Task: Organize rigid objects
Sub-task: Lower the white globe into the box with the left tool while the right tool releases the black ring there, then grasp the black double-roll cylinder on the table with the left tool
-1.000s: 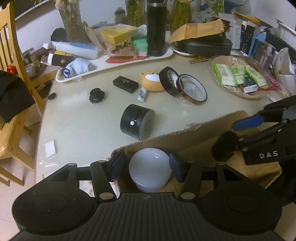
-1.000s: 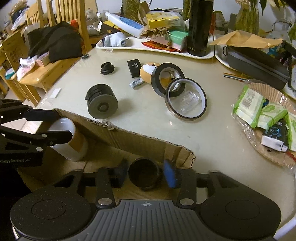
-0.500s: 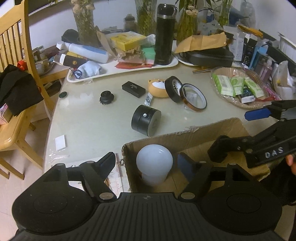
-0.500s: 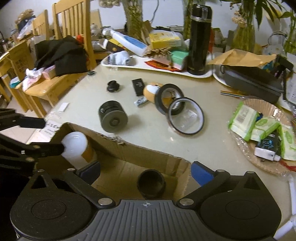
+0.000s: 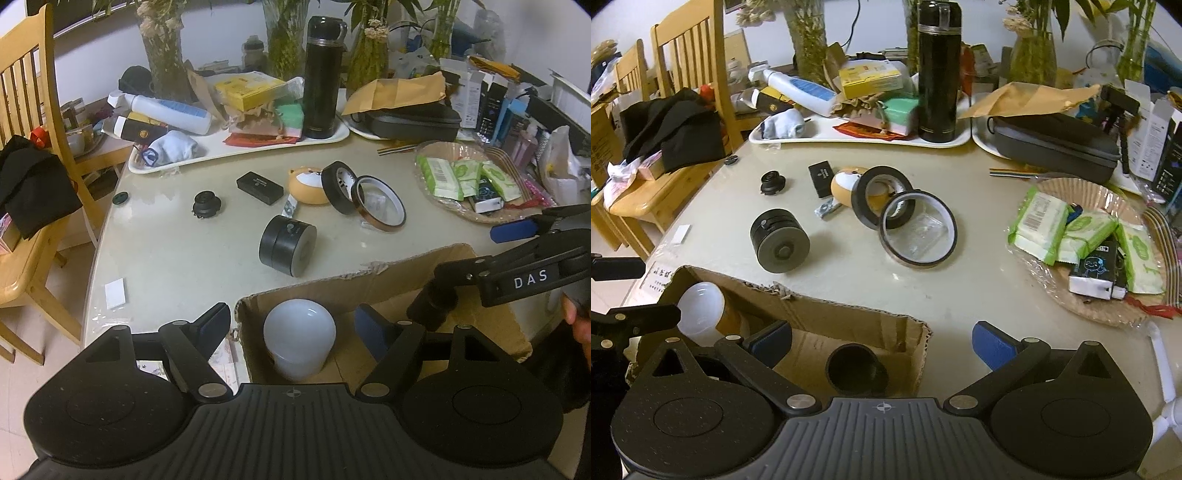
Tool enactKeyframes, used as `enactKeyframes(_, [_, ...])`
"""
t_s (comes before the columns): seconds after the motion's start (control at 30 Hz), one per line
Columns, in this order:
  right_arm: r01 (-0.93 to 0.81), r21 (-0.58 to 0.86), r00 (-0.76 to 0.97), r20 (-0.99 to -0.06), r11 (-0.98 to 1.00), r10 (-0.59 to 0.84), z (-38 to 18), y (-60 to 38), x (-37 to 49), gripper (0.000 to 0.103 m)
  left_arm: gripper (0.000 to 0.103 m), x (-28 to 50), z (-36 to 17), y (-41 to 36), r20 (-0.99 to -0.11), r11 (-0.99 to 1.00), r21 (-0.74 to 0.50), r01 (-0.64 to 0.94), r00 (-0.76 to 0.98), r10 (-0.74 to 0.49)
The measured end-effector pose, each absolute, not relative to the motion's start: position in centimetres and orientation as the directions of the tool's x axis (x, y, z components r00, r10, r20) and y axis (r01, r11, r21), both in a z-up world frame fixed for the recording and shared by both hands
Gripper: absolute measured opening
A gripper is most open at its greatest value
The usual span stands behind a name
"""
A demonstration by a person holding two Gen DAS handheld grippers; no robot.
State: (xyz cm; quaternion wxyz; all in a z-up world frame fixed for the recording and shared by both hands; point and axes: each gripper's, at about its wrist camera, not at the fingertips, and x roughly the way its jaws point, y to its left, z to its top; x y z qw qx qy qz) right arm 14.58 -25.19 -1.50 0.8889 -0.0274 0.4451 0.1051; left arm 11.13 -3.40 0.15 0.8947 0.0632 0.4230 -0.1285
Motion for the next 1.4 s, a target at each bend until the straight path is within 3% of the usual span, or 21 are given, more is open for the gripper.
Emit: enactKeyframes(1.4, [-0.131,0.091,0.578,-0.802,0.987,0.151,-1.4,-26.6,15.9,0.103,0.074,17.7,-1.9,-4.0,-0.769,0.942,-0.025,0.336,0.595,-0.233])
